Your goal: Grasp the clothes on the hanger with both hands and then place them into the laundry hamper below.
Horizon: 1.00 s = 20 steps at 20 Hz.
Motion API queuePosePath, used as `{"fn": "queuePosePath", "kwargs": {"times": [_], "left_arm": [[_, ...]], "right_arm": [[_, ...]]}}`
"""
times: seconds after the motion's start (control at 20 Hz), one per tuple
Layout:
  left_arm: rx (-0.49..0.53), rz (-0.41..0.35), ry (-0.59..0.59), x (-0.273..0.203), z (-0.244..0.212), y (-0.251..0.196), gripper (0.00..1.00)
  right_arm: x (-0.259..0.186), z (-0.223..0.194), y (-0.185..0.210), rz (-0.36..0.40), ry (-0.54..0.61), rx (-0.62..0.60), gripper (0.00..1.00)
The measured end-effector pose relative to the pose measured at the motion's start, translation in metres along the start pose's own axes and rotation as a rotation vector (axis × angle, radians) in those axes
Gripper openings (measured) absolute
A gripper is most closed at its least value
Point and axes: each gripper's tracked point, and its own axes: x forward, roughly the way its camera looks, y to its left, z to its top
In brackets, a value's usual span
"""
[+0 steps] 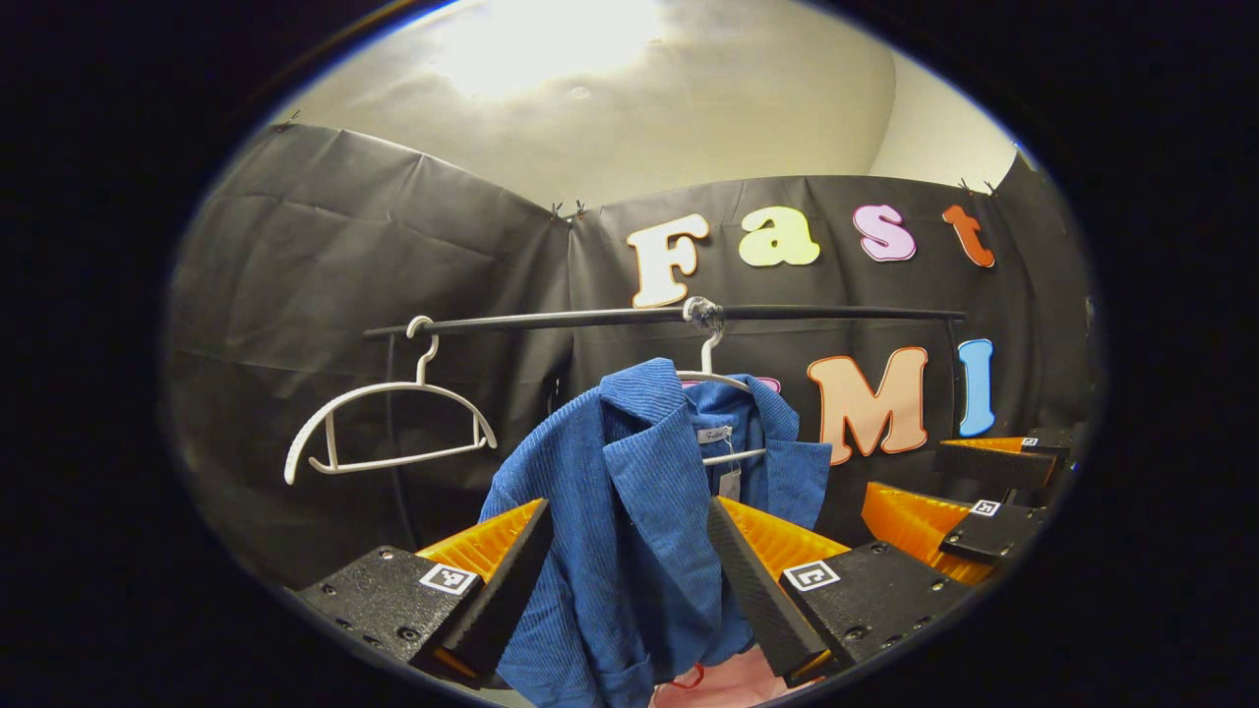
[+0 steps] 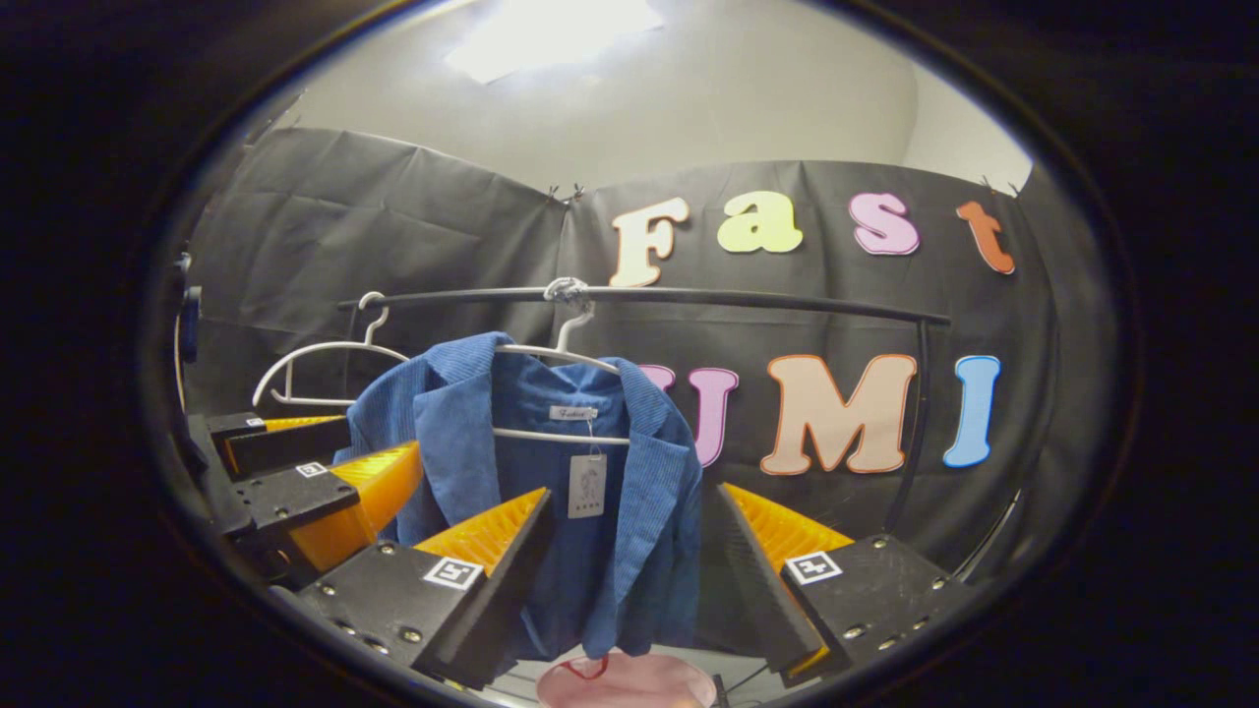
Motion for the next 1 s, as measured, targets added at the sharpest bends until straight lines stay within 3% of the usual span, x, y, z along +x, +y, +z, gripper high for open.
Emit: {"fn": "queuePosePath", "kwargs": {"times": [0.35, 0.65, 1.0], "left_arm": [[-0.001, -0.005, 0.008, 0.005, -0.002, -0.004, 0.97], [-0.016, 0.015, -0.003, 0.027, -0.005, -0.02, 0.97], [-0.023, 0.103, 0.033, 0.056, -0.032, -0.024, 0.98]], "right_arm": [[0.002, -0.003, -0.007, -0.023, 0.002, 0.008, 0.96], [-0.009, -0.007, -0.035, -0.075, 0.014, -0.003, 0.96], [-0.013, -0.009, -0.076, -0.118, 0.032, -0.058, 0.96]]}}
